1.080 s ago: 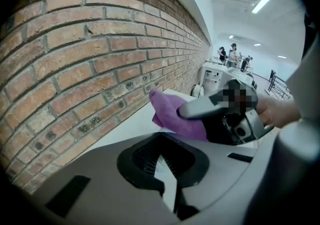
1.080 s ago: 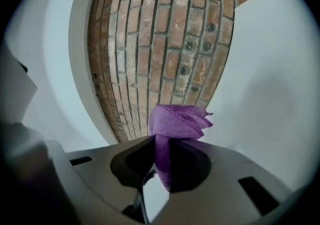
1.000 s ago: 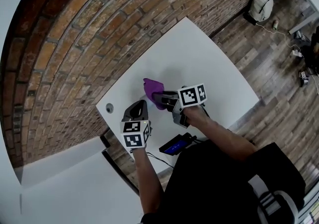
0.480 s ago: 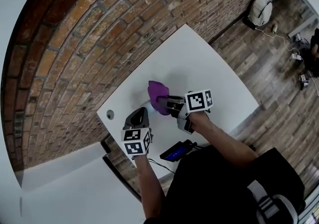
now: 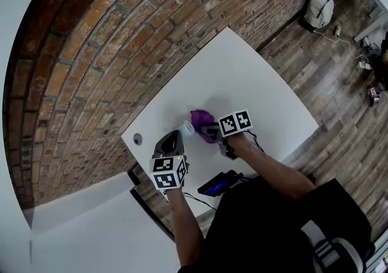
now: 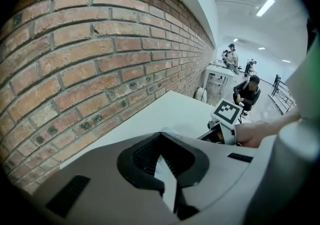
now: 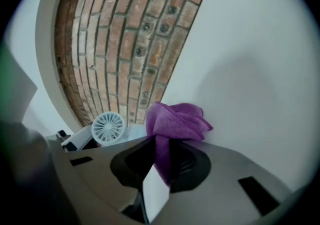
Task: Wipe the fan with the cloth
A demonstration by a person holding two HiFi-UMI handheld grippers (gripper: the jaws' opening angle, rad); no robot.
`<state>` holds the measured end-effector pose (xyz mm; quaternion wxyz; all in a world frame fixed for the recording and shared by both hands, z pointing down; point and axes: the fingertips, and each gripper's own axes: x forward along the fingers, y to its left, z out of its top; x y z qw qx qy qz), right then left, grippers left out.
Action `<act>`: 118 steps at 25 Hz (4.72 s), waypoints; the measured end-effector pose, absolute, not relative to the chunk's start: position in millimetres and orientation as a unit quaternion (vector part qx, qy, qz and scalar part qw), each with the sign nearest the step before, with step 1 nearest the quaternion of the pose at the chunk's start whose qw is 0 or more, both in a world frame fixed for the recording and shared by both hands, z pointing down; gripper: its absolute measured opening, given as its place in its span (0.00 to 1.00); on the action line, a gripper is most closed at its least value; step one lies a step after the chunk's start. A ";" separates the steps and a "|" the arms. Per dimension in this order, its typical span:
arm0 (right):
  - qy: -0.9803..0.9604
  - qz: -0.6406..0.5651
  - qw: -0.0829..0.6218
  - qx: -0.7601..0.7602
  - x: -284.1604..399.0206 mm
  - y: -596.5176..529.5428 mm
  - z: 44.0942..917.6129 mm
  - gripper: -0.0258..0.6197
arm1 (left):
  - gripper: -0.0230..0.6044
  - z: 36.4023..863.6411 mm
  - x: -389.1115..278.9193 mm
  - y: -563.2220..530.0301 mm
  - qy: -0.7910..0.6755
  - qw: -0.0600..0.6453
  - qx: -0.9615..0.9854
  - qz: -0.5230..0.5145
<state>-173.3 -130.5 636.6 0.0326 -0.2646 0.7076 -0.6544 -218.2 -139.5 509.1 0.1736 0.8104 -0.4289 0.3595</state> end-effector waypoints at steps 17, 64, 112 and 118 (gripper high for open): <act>0.702 -0.657 0.006 -0.275 -187.0 -150.3 651.2 0.13 | 0.04 508.7 -219.3 -139.5 -0.430 0.173 0.811 0.357; 0.747 -0.610 -0.155 -0.212 -194.7 -61.5 665.5 0.13 | 0.04 509.0 -220.0 -141.0 -0.440 0.176 0.814 0.336; 0.788 -0.558 -0.025 -0.260 -179.4 -140.9 549.8 0.13 | 0.04 534.7 -255.6 -129.8 -0.447 0.301 0.805 0.249; 0.774 -0.559 0.010 -0.299 -148.4 -131.3 541.9 0.13 | 0.04 505.1 -239.9 -130.4 -0.419 0.228 0.827 0.297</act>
